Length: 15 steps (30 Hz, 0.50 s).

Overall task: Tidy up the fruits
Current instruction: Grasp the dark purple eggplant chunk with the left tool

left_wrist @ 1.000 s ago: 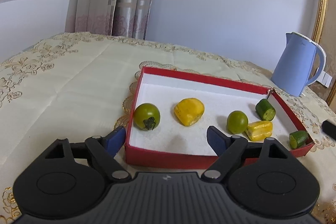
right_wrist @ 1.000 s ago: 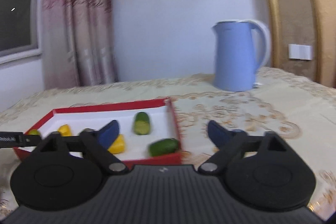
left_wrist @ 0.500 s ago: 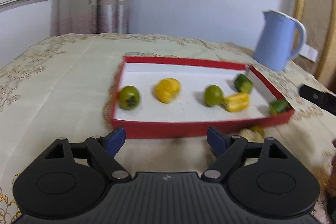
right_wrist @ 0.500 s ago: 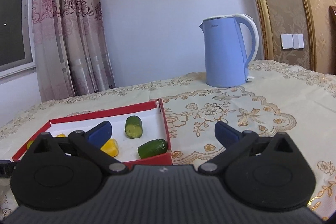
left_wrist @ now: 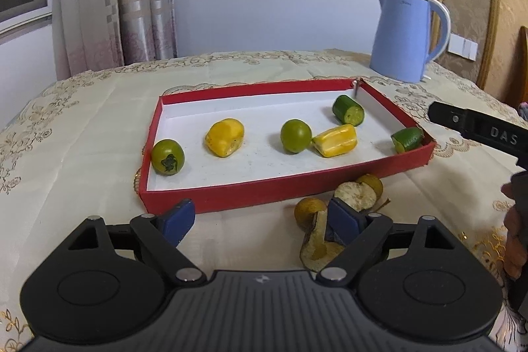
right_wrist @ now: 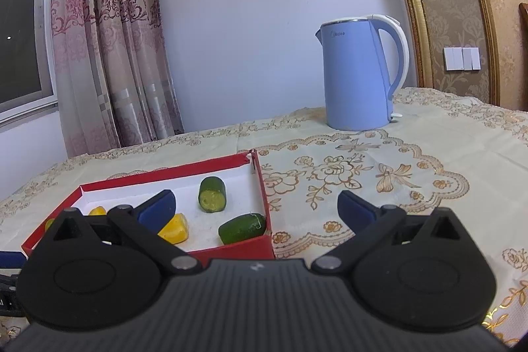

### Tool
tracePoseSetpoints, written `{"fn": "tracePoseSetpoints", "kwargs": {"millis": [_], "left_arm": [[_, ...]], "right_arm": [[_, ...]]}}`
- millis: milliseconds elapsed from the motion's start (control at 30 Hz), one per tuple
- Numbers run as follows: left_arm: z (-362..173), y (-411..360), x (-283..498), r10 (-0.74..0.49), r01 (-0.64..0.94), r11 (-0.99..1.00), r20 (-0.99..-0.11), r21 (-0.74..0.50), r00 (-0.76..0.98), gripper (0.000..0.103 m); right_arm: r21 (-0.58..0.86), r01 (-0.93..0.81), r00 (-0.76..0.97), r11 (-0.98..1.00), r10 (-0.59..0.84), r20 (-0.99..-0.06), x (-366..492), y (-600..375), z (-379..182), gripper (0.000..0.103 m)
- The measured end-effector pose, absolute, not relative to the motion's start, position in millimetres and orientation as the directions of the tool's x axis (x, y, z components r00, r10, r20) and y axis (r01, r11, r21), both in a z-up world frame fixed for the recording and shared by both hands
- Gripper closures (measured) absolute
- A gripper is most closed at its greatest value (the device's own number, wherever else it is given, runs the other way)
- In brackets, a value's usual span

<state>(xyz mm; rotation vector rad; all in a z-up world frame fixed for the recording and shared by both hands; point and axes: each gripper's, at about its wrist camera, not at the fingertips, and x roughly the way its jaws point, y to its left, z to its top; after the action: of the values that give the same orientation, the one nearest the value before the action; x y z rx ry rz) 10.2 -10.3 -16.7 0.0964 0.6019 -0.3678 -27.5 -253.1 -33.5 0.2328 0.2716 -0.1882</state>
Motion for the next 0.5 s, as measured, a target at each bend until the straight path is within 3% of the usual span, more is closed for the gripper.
{"fn": "tracePoseSetpoints", "kwargs": {"millis": [500], "left_arm": [[-28.3, -40.9, -3.6, -0.373, 0.502, 0.863, -0.599, 0.055, 0.708, 0.014]], "right_arm": [[0.205, 0.212, 0.946, 0.956, -0.148, -0.288, -27.3, -252.9, -33.2, 0.0]]}}
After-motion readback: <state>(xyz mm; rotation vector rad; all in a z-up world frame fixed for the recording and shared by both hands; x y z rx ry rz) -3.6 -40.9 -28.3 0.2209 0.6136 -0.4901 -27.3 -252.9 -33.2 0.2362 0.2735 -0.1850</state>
